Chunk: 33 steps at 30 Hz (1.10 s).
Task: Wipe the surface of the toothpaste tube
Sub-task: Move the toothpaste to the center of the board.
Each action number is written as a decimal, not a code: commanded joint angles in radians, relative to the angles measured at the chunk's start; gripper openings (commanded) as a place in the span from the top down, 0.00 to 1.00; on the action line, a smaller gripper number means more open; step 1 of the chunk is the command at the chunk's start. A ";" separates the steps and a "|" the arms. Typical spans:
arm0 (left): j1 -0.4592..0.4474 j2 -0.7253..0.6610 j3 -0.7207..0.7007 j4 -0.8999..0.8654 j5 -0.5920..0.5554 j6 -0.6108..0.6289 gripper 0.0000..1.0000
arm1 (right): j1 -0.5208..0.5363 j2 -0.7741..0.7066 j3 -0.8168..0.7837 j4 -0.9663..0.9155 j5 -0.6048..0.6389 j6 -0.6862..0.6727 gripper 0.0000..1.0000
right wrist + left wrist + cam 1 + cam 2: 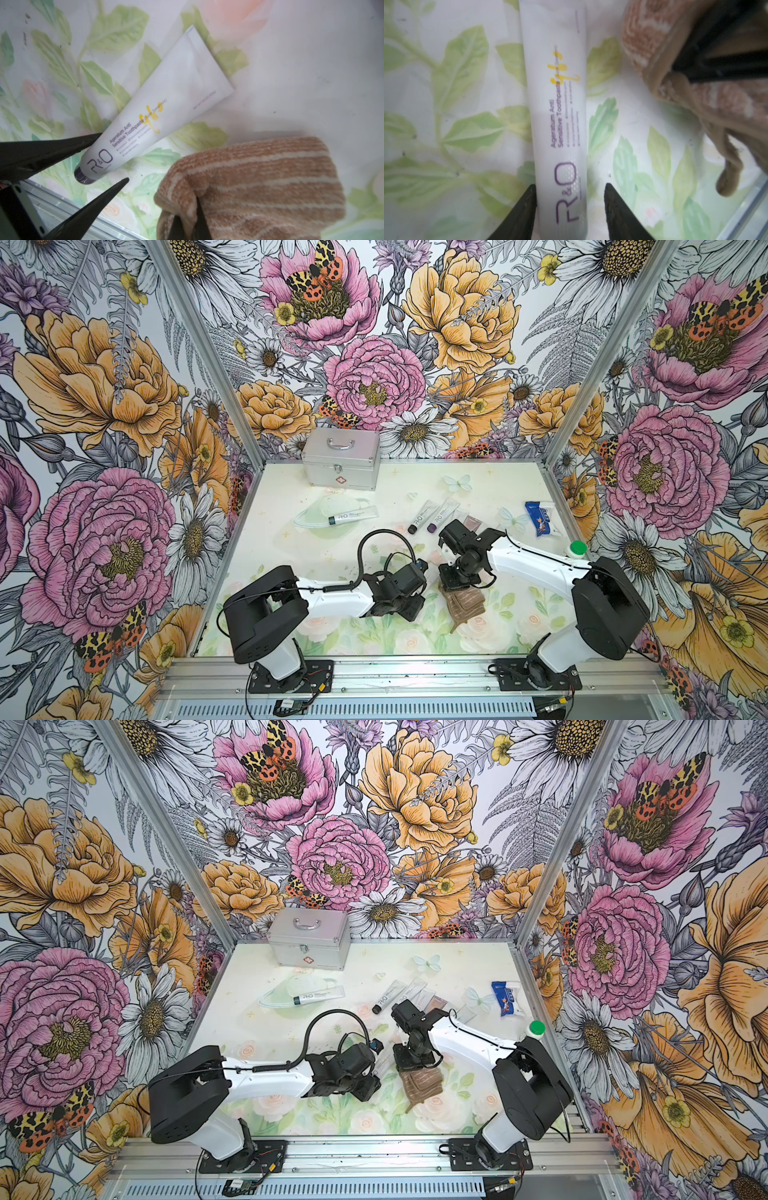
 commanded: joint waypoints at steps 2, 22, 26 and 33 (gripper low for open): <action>-0.008 -0.185 -0.137 0.110 -0.067 -0.100 0.25 | -0.001 0.014 0.020 0.005 -0.008 -0.011 1.00; -0.039 -0.050 -0.107 0.219 -0.113 -0.005 0.31 | -0.004 0.039 0.056 -0.026 -0.004 -0.031 1.00; -0.038 0.013 -0.085 0.230 -0.109 0.005 0.50 | -0.005 0.039 0.055 -0.028 -0.002 -0.031 1.00; -0.041 -0.003 -0.110 0.230 -0.098 0.006 0.66 | -0.009 0.044 0.061 -0.028 -0.006 -0.028 1.00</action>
